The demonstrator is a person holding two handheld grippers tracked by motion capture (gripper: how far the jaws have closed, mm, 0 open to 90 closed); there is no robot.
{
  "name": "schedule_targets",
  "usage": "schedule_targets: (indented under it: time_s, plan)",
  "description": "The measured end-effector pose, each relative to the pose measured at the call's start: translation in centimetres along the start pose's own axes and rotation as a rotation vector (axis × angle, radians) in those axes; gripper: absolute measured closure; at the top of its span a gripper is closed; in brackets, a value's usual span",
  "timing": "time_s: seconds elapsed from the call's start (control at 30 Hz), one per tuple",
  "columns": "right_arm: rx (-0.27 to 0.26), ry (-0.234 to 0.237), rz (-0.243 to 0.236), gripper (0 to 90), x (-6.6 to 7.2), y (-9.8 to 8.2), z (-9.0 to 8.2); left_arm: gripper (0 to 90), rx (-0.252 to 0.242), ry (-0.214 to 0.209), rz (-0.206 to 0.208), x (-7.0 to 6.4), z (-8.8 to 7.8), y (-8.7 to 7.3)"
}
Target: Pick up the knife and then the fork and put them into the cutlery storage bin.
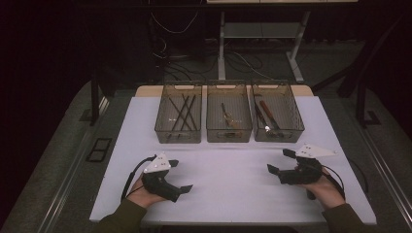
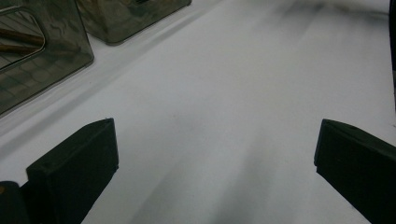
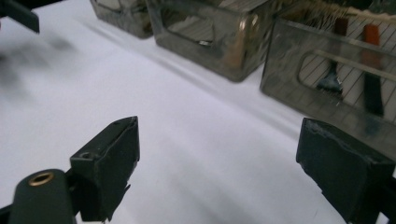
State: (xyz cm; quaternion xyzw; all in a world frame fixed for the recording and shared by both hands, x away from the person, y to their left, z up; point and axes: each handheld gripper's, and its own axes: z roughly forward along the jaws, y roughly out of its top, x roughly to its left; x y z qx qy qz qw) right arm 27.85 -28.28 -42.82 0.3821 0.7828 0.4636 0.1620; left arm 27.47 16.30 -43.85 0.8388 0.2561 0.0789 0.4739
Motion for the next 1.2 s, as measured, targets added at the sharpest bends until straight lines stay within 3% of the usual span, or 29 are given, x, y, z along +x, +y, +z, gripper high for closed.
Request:
schedule_targets:
  time_s: [0.27,0.6,0.77,1.2]
  plan:
    - [0.031,0.015,-0.015,13.6,1.0,-1.7,-0.5,0.0,0.002,-0.001,-0.002,-0.1,0.1,0.0]
    - [0.055,0.026,-0.033,13.6,1.2,-3.1,-1.3,0.0,0.008,-0.002,0.002,-0.2,0.1,-0.1]
    - [0.076,0.032,-0.067,13.6,1.3,-3.4,-1.1,0.0,0.017,-0.002,0.01,-0.2,0.0,-0.1]
    - [0.078,0.04,-0.082,13.6,1.2,-3.4,-1.2,0.0,0.022,0.002,0.014,-0.2,0.1,-0.1]
